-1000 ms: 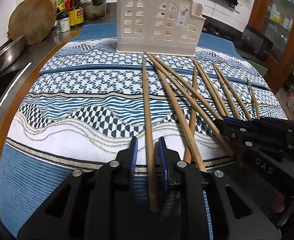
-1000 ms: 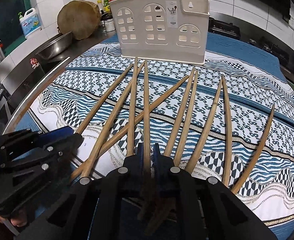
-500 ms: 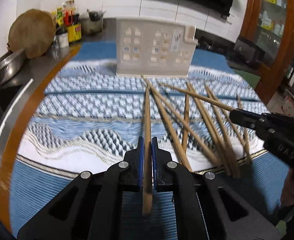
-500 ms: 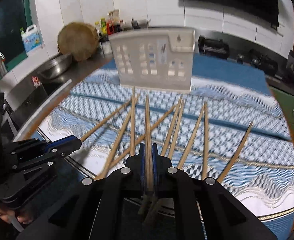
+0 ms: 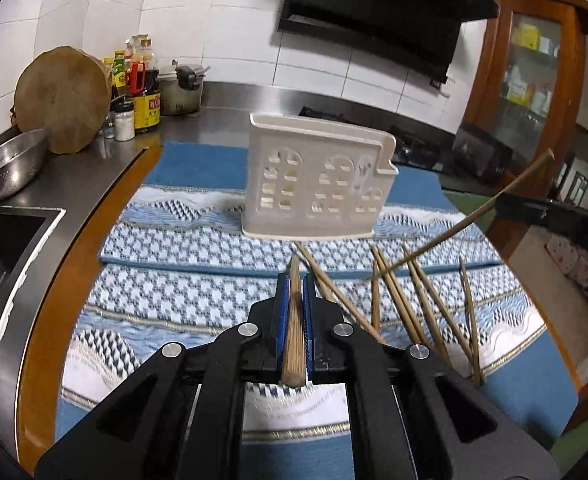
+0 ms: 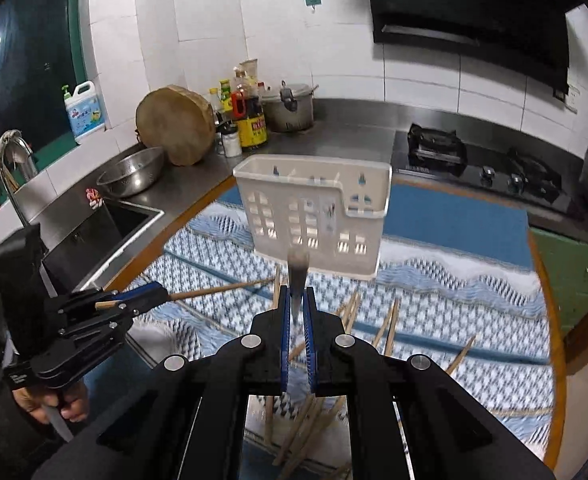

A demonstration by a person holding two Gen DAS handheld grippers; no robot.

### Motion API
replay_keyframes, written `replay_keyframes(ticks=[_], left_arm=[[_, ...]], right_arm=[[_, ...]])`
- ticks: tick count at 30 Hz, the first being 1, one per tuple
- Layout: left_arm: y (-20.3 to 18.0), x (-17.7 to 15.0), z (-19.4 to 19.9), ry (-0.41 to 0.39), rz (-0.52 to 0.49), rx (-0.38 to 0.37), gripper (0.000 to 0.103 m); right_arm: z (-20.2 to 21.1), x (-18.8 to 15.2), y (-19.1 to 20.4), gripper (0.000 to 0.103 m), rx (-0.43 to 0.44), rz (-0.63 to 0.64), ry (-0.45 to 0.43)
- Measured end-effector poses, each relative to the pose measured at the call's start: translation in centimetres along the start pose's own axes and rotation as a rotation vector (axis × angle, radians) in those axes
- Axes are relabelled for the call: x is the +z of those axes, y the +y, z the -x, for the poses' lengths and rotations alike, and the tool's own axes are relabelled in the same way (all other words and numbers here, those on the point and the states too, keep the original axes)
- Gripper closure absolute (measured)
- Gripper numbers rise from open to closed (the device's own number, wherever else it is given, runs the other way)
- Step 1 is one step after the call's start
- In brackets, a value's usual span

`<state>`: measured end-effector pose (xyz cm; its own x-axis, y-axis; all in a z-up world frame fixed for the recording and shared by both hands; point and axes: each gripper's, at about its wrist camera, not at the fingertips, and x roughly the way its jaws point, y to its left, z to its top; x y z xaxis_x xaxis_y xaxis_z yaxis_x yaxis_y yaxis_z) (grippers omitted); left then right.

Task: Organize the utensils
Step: 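Lift the left tool's chopstick upright over the white holder while the right tool does likewise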

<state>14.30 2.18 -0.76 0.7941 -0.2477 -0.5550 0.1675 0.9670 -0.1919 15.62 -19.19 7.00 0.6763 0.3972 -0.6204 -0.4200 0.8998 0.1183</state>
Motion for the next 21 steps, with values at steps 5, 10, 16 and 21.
replay_keyframes(ticks=[5, 10, 16, 21], left_arm=[[0.5, 1.1, -0.2, -0.022, -0.002, -0.014, 0.097], [0.8, 3.1, -0.2, -0.021, -0.009, -0.037, 0.097], [1.0, 6.6, 0.5, -0.036, -0.043, -0.033, 0.097], [0.8, 10.0, 1.3, -0.055, -0.067, -0.048, 0.097]], right_arm=[[0.6, 3.2, -0.8, 0.096, 0.007, 0.008, -0.015], [1.7, 7.5, -2.2, 0.096, -0.031, 0.006, -0.057], [2.3, 12.5, -3.4, 0.096, -0.096, -0.003, -0.124], [0.5, 15.3, -4.3, 0.096, -0.141, -0.023, -0.15]])
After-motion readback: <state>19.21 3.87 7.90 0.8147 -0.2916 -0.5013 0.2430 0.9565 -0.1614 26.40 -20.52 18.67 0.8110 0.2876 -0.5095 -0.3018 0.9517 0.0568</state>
